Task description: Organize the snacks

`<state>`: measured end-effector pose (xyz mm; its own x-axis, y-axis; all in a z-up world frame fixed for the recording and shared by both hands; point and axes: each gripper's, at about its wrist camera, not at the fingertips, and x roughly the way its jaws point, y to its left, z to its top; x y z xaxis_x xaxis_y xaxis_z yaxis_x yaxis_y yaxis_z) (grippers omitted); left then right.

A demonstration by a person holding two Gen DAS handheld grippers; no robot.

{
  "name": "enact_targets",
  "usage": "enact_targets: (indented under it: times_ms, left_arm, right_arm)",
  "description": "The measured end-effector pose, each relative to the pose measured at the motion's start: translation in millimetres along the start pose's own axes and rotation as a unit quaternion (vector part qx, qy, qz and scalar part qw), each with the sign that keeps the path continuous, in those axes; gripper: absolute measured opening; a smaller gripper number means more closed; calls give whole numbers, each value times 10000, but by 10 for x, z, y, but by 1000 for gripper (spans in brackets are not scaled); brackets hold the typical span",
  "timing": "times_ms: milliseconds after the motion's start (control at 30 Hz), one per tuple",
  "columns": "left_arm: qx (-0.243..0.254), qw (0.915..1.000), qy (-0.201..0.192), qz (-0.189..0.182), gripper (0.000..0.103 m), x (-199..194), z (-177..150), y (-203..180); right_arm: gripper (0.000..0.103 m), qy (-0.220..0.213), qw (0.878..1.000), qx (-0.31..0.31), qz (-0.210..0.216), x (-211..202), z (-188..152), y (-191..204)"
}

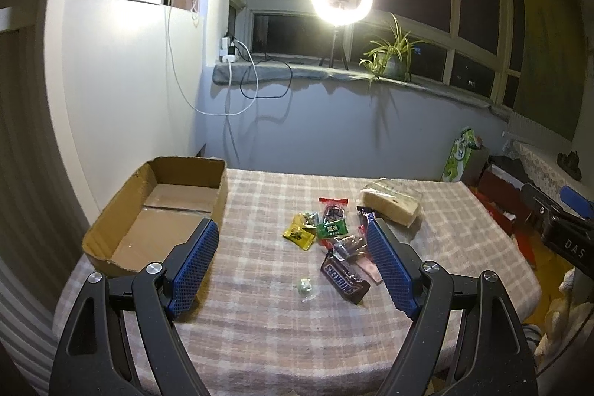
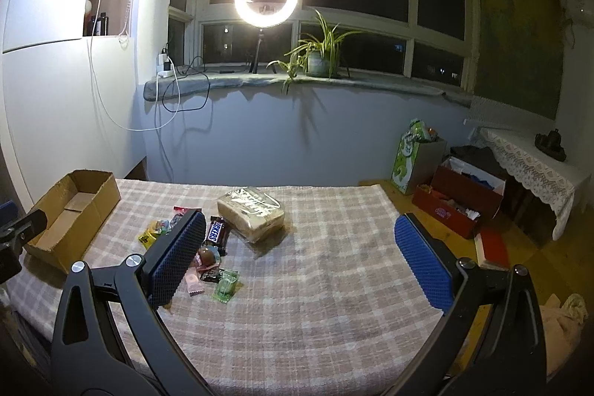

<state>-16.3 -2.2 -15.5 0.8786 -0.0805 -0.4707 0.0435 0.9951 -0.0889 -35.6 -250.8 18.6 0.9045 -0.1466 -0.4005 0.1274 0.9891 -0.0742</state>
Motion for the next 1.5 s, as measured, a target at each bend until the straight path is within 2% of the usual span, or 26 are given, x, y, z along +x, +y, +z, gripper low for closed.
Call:
enact_targets:
  times_ms: [333,733,1500]
  left_arm:
    - [191,9997,-144,-61,82,102,175,-130]
    - [277,9992,-287,16,82,88,305,-158]
    - [222,9994,-275,19,82,158,335,-116]
  right_arm:
    - [103,-74,9999,150,-18,184,113,-40]
    - [103,-89,9996,205,157,286,227,-13]
    - [103,-126,9995,129,241,332,314,78]
